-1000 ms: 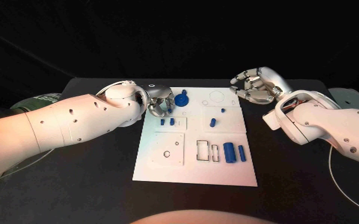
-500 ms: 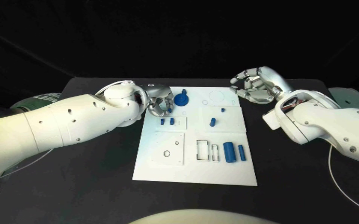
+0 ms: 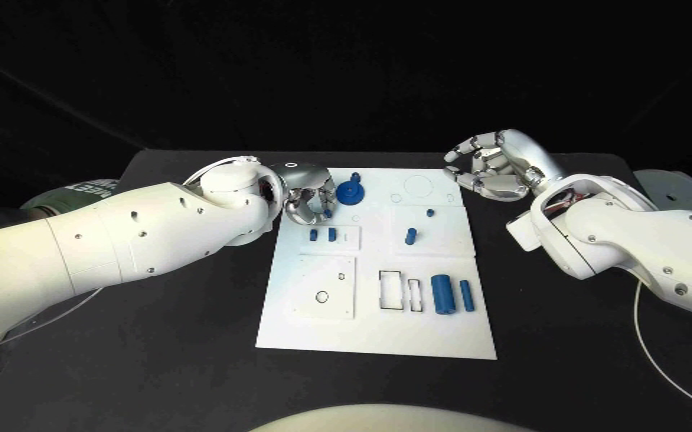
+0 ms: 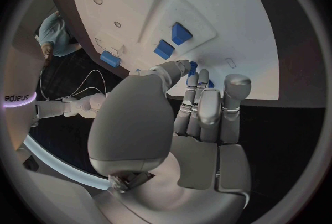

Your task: Assemble the parts on the task board

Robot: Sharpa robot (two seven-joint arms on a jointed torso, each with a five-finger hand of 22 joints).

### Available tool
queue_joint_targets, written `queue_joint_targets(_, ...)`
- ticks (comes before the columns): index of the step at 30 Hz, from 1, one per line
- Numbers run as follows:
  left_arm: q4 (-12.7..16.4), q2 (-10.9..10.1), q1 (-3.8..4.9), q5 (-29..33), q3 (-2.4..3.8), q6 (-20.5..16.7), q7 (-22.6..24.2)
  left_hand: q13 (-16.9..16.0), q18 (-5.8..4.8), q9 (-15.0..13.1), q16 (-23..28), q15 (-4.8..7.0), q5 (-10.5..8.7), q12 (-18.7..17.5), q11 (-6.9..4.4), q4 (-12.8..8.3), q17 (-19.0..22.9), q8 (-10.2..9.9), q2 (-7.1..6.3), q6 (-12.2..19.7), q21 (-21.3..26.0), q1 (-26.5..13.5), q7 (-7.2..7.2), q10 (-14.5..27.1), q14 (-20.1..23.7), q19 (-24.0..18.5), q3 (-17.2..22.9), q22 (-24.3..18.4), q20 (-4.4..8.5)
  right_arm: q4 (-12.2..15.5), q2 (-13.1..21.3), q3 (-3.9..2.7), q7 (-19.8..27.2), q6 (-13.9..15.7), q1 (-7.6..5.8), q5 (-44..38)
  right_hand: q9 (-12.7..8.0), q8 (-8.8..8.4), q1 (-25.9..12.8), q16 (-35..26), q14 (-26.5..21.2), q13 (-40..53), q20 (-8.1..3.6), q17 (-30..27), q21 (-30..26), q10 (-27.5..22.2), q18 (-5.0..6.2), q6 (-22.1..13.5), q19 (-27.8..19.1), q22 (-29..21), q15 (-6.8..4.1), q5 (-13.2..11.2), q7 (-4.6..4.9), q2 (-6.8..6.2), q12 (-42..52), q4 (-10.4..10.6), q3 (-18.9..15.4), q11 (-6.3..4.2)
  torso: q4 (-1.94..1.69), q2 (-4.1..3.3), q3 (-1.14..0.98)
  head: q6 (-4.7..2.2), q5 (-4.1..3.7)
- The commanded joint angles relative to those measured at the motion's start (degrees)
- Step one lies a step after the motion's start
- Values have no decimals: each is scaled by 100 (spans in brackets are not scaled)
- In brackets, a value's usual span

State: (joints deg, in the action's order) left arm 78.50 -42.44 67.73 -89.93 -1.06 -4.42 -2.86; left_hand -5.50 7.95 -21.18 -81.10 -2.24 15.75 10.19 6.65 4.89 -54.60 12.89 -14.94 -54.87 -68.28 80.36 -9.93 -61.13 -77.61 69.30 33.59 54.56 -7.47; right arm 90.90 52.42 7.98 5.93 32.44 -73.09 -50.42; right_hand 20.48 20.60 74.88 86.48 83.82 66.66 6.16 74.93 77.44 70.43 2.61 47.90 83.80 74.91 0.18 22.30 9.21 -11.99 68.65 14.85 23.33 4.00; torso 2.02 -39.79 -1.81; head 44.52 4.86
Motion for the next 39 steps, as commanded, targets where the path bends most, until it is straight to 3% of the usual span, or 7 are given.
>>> queue_joint_targets(1,10,2,-1,34,2,-30,33,0,-11,33,9,-14,-20,-25,16,-49,20,-66,27,96,32,-25,-8,37,43,-54,2,-16,-2,1,-4,0,37,-28,5,-44,-5,39,-48,-13,430,-6,-36,784,-36,42,39,-2,-8,792,-37,22,-25,-3,-14,8,34,5,0,0,0,-3,-2)
queue_joint_targets(13,42,-33,-2,60,3,-20,42,29,67,288,160,-78,-27,-159,90,-44,586,-438,-73,755,339,-143,-95,406,322,-336,-257,-435,-59,-18,-6,0,10,-70,6,-44,-14,50,-70,-253,317,-1307,-43,404,-564,-836,145,-53,-239,512,-49,17,-23,-34,-1314,-19,137,-4,2,0,2,-18,5)
queue_joint_targets(20,216,-196,-3,194,13,-172,208,49,163,390,367,-133,-16,-17,142,62,1313,-421,139,827,805,33,-24,763,714,-671,-1125,-992,-120,-53,-11,0,-36,-173,8,-85,0,108,-95,-892,84,-2569,-72,-397,-1672,-1146,332,-82,-621,-110,-72,-36,-34,-96,-2674,-76,318,-18,-5,5,1,-29,-6)
queue_joint_targets(25,338,-367,0,633,48,-347,392,30,166,399,350,-119,-8,111,122,120,1347,-335,213,692,832,113,-66,728,712,-656,-1258,-1023,-110,-88,-19,0,-191,-371,11,-432,-1,140,65,-1009,91,-3326,-78,-452,-1869,-1081,344,1,-584,-215,-68,-639,-32,-93,-3597,-277,534,-2,-1,8,2,-38,-5)
queue_joint_targets(30,388,-578,11,2027,77,-641,758,-11,225,415,449,-97,10,322,106,195,1682,-216,265,480,1085,186,-103,588,882,-855,-1203,-1364,-88,-136,-42,0,-502,-619,13,-1153,-50,64,321,-994,133,-3944,-77,-380,-1843,-952,329,198,-513,-177,-57,-860,-25,-86,-4364,-544,781,18,-7,11,-1,-66,-16)
queue_joint_targets(32,382,-667,15,2911,81,-835,1075,-5,262,449,794,-129,14,398,144,238,2551,-166,305,401,1341,237,-153,654,1399,-1089,-1045,-1626,-106,-162,-64,0,-629,-714,13,-1533,-69,26,412,-847,209,-4144,-83,-183,-1538,-866,275,273,-380,3,-61,-884,-29,-61,-4600,-663,867,15,-7,12,-1,-74,-16)
queue_joint_targets(39,518,-927,17,5303,81,-1462,1972,-35,271,525,1094,-128,6,684,133,348,2918,-91,339,374,1619,191,-151,628,1721,-1247,-828,-1793,-117,-283,-209,0,-1085,-1191,16,-3241,-127,-125,334,-702,283,-4780,-36,-60,-991,-795,178,440,-176,360,-1,-1130,-6,-123,-5390,-784,989,91,11,-3,8,-139,-215)
